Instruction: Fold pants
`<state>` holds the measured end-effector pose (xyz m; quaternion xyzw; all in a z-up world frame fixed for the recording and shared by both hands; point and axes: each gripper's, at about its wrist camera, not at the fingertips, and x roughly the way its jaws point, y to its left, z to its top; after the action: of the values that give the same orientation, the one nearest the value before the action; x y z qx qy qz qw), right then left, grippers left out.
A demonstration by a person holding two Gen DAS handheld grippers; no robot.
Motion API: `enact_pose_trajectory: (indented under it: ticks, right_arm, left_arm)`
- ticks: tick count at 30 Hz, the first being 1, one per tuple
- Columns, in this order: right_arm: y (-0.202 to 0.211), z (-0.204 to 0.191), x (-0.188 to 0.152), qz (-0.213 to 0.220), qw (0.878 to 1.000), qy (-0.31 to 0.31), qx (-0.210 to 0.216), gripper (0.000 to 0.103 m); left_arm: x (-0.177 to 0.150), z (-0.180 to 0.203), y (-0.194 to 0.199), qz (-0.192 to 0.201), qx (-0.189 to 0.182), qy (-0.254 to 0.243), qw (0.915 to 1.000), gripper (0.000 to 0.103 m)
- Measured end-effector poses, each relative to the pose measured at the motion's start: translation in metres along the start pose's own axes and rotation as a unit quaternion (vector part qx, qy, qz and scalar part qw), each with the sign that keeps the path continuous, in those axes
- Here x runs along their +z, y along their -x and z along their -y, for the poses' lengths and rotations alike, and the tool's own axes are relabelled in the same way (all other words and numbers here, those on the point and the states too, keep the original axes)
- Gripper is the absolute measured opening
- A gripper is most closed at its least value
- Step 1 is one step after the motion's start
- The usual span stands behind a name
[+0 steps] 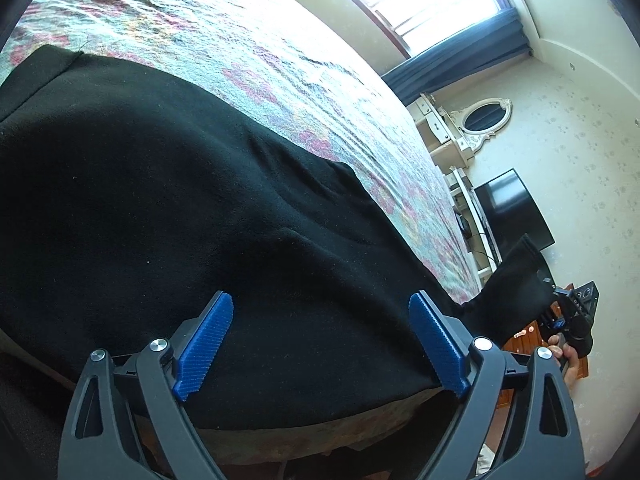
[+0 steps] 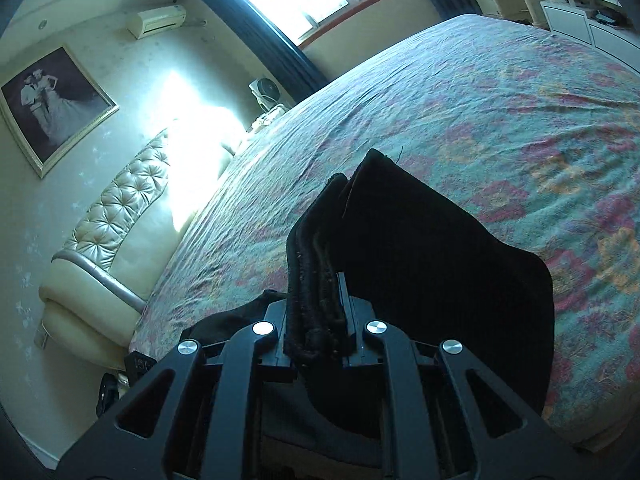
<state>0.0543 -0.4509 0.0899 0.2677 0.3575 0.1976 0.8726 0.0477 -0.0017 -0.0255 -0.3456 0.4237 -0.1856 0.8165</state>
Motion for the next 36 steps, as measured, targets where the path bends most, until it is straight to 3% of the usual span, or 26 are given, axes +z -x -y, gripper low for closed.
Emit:
enact_pose_trajectory:
  ticks: [9, 15, 34, 36]
  right_arm:
    - [-0.076, -0.043, -0.051, -0.075, 0.996, 0.052, -0.016, 0.013]
    - [-0.109, -0.056, -0.087, -0.101, 0.989, 0.096, -0.057, 0.013]
    - [-0.140, -0.097, -0.143, -0.126, 0.946, 0.256, -0.153, 0.016]
    - [-0.141, -0.100, -0.147, -0.126, 0.941, 0.271, -0.158, 0.020]
  left_arm:
    - [-0.001, -0.001, 0.001, -0.017, -0.022, -0.017, 0.9995, 0.091]
    - [0.002, -0.002, 0.001, -0.021, -0.019, -0.025, 0.9993, 0.091]
    - [0.004, -0.003, 0.002, -0.024, -0.026, -0.025, 0.9991, 0.091]
    - [0.005, -0.004, 0.003, -0.024, -0.028, -0.023, 0.9991, 0.091]
